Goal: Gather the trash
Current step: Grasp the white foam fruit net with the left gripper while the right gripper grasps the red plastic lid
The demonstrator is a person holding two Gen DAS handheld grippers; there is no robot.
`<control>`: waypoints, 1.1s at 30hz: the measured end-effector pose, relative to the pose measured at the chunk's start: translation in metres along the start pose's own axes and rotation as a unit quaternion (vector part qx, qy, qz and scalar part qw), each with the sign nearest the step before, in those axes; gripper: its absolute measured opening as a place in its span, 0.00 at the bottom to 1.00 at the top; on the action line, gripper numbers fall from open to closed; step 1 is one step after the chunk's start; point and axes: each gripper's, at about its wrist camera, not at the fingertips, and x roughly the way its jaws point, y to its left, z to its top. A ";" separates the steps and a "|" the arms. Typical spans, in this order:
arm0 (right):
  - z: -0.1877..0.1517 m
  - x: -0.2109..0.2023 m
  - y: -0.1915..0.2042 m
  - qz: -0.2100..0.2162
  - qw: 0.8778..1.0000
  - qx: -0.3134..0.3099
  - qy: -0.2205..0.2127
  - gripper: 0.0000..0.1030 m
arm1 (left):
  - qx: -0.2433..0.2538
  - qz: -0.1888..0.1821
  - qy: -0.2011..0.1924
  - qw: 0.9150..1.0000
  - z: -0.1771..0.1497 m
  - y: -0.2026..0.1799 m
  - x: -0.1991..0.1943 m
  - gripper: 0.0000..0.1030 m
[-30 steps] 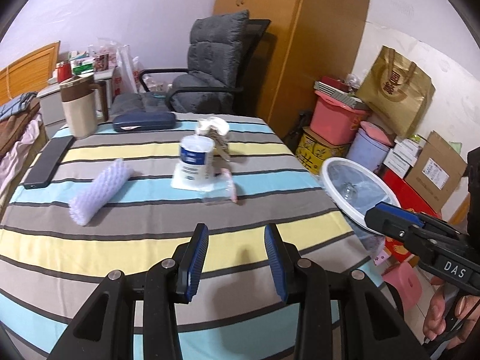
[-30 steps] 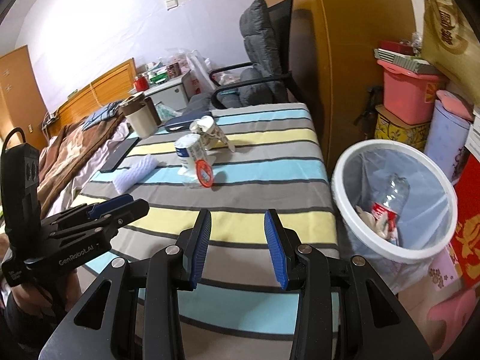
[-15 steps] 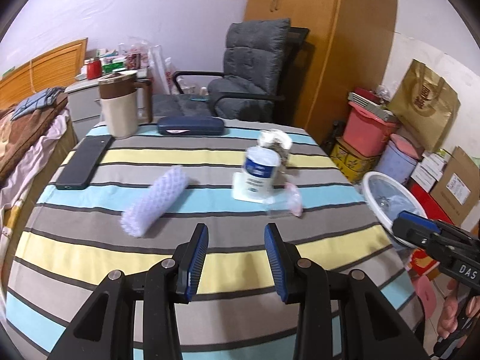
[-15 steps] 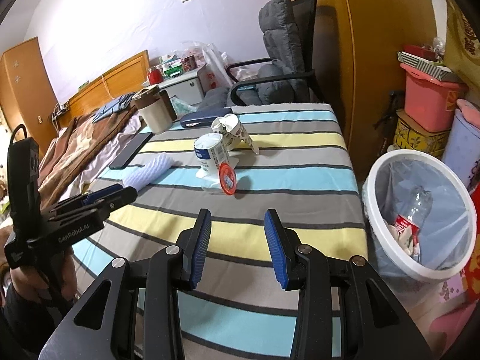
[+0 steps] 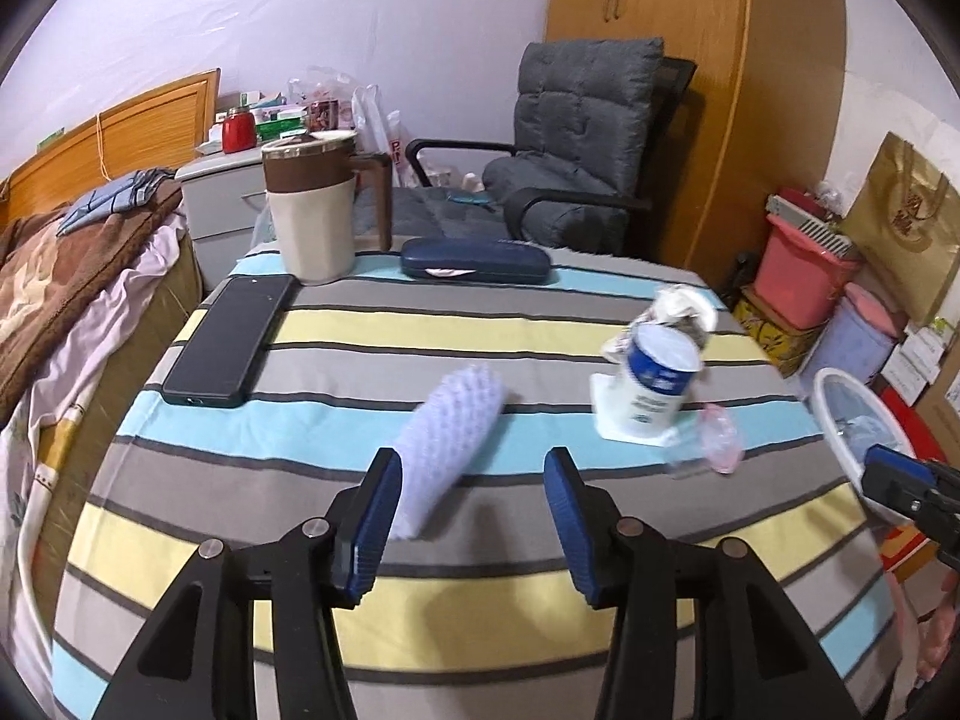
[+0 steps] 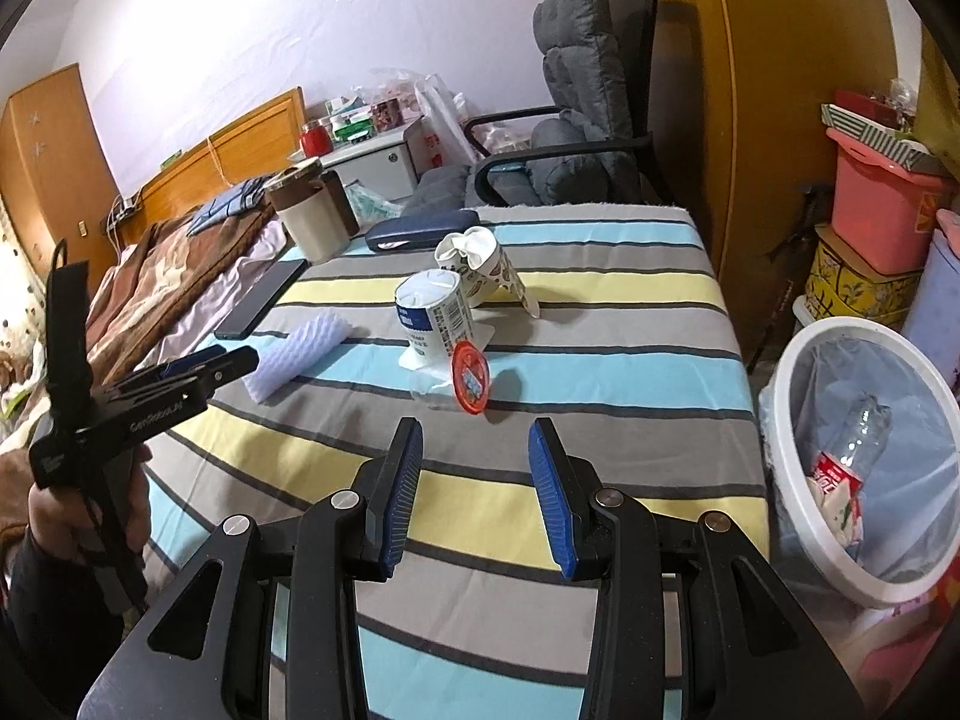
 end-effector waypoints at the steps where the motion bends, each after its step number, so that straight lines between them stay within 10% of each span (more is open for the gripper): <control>1: 0.001 0.002 -0.001 0.001 1.000 0.000 0.002 0.38 | 0.001 0.002 0.002 1.000 0.001 0.002 0.004 0.48; 20: 0.018 0.068 0.004 0.012 0.999 -0.008 0.050 0.38 | -0.019 0.012 0.071 0.997 -0.004 0.026 0.062 0.47; 24: 0.018 0.076 0.004 0.015 0.998 -0.003 0.059 0.19 | -0.019 0.008 0.073 0.997 -0.005 0.026 0.062 0.40; 33: 0.011 0.057 -0.001 0.015 0.999 0.007 0.044 0.11 | -0.035 0.001 0.068 0.997 -0.011 0.023 0.051 0.28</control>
